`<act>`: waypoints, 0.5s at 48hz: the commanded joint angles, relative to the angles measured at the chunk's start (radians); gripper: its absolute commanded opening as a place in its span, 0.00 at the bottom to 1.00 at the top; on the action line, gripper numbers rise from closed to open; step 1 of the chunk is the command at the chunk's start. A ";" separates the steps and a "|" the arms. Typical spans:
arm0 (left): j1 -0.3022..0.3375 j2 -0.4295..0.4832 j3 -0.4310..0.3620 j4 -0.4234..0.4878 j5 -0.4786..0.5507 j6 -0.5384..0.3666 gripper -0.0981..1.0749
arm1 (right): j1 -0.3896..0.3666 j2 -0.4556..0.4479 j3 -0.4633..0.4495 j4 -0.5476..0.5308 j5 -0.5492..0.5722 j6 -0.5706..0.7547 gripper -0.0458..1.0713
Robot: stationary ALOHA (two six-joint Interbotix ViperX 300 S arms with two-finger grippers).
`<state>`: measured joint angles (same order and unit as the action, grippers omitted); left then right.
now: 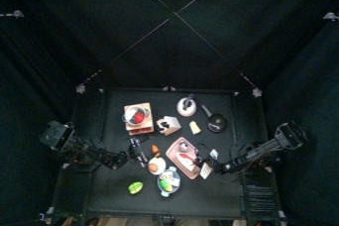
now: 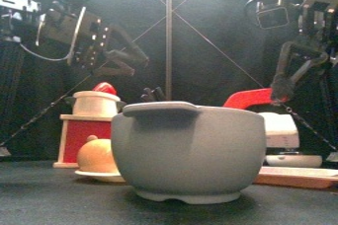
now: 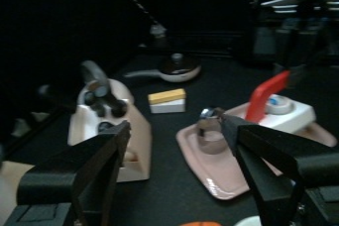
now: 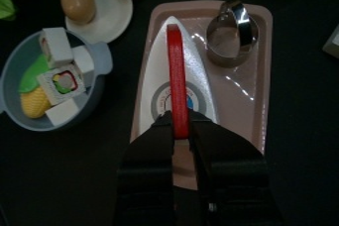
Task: Hand over iron
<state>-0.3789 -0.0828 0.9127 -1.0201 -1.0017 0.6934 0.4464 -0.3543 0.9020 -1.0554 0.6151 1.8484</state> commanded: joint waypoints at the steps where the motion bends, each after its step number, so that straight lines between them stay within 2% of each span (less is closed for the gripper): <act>1: 0.002 -0.015 -0.041 0.002 0.057 0.003 0.97 | -0.017 -0.040 -0.020 -0.060 -0.011 0.000 0.32; 14: 0.031 -0.084 -0.083 0.032 0.225 0.008 0.97 | -0.081 -0.048 -0.008 -0.235 -0.123 0.000 0.32; 24: 0.052 -0.143 -0.107 0.072 0.379 0.006 0.97 | -0.141 -0.041 0.005 -0.290 -0.202 0.000 0.32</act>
<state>-0.3390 -0.1948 0.8376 -0.9664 -0.6688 0.6980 0.3252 -0.3789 0.9112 -1.3254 0.4372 1.8484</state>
